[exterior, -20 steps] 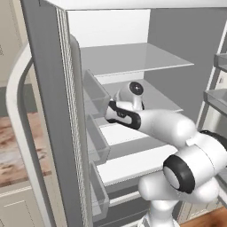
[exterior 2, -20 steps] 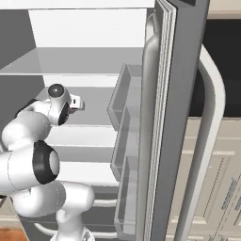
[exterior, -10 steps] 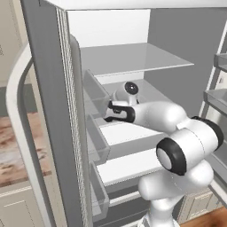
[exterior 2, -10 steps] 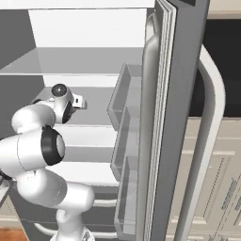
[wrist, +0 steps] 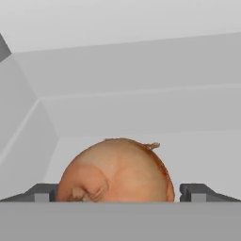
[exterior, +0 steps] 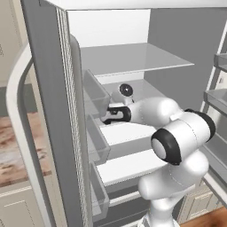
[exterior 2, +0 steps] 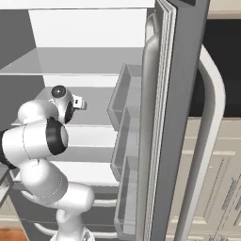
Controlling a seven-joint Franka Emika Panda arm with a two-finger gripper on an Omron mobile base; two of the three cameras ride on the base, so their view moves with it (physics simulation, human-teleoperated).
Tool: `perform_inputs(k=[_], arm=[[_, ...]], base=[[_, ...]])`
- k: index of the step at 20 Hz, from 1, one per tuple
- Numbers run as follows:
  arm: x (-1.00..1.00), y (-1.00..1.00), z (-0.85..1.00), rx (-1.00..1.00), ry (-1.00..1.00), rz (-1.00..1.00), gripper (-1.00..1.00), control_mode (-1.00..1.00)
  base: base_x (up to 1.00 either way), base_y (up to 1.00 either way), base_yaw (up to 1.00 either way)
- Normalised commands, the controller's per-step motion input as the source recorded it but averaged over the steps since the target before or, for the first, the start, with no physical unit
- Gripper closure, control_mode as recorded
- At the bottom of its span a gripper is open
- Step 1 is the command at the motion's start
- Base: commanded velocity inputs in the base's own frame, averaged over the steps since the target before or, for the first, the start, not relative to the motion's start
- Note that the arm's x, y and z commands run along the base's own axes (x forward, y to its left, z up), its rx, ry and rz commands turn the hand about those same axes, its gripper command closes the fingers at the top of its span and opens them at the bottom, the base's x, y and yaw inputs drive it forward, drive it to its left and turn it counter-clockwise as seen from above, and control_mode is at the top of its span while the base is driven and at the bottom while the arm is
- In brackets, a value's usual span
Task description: Take the cheese, chicken drumstick, and onion from the fridge and place them on the plate on the dining counter to create an appetizer plate.
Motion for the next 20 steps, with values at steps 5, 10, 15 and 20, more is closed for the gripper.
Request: perform_inputs(k=[5,10,15,20], arm=[[0.05,0.07,-0.26,0.0,0.02,-0.06,-1.0,-1.0],[0.03,0.05,-0.29,0.0,0.03,-0.07,-1.0,-1.0],[0.04,0.02,-0.11,0.0,0.02,-0.04,1.0,-1.0],[-0.07,-0.02,-0.02,0.0,0.01,-0.02,1.0,-1.0]], base=[[0.0,0.0,0.0],[0.0,0.0,0.0],[0.0,0.0,0.0],[0.0,0.0,0.0]])
